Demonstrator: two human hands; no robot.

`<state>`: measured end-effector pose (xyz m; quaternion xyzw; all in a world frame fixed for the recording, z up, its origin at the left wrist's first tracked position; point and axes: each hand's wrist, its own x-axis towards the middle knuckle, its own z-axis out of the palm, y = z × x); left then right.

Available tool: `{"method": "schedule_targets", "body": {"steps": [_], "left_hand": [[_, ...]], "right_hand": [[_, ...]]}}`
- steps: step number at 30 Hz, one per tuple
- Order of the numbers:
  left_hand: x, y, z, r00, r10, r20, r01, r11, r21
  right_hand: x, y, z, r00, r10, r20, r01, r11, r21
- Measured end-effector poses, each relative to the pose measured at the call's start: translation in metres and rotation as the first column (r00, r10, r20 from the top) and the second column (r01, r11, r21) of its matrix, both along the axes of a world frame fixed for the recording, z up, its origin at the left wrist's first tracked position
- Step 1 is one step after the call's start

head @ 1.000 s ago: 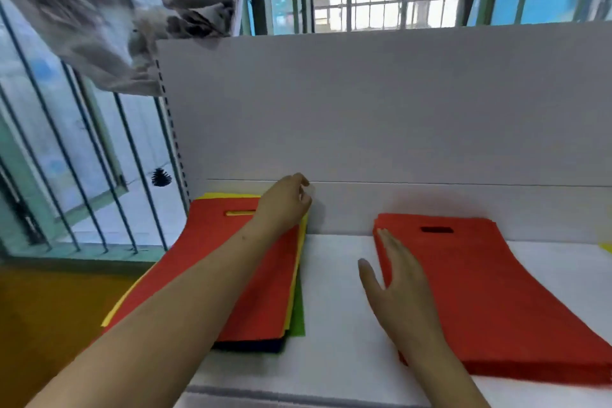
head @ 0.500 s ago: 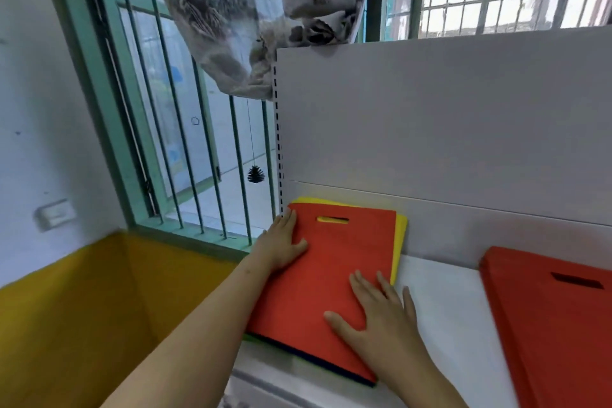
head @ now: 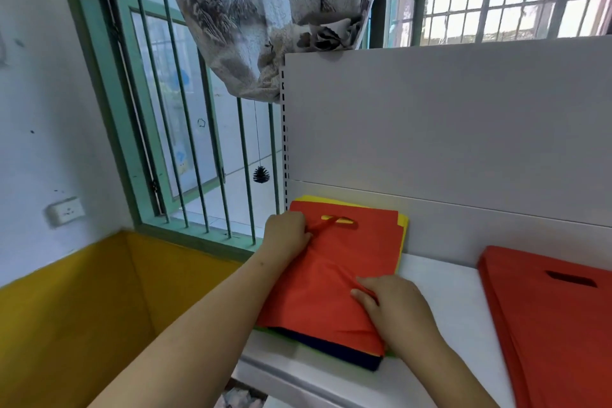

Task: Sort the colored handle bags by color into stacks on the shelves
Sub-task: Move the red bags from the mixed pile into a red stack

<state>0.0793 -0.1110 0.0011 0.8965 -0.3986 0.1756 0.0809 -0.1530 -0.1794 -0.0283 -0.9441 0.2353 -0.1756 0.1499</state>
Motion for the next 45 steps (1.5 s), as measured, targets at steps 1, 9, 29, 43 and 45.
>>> {"method": "schedule_targets", "body": {"steps": [1, 9, 29, 43, 45], "left_hand": [[-0.004, -0.001, 0.005, 1.000, -0.013, -0.005, 0.013, 0.999, -0.036], [-0.075, -0.065, 0.041, 0.959, -0.282, -0.032, 0.257, 0.911, -0.323], [-0.268, -0.247, -0.071, 0.798, -0.485, -0.358, 0.509, 0.860, -0.032], [-0.257, -0.234, -0.049, 0.754, -0.473, -0.455, 0.418, 0.881, -0.223], [-0.246, -0.226, -0.033, 0.753, -0.507, -0.419, 0.429, 0.862, -0.271]], "right_hand": [[-0.004, -0.005, 0.001, 1.000, 0.001, 0.031, -0.003, 0.999, 0.041], [-0.098, -0.053, 0.025, 0.914, -0.269, 0.303, 0.204, 0.952, 0.230], [-0.311, -0.120, -0.033, 0.546, -0.829, 0.125, 0.745, 0.548, 0.381], [-0.280, -0.117, -0.018, 0.411, -0.895, -0.174, 0.903, 0.426, -0.058], [-0.266, -0.114, -0.005, 0.455, -0.887, -0.080, 0.888, 0.458, -0.035]]}}
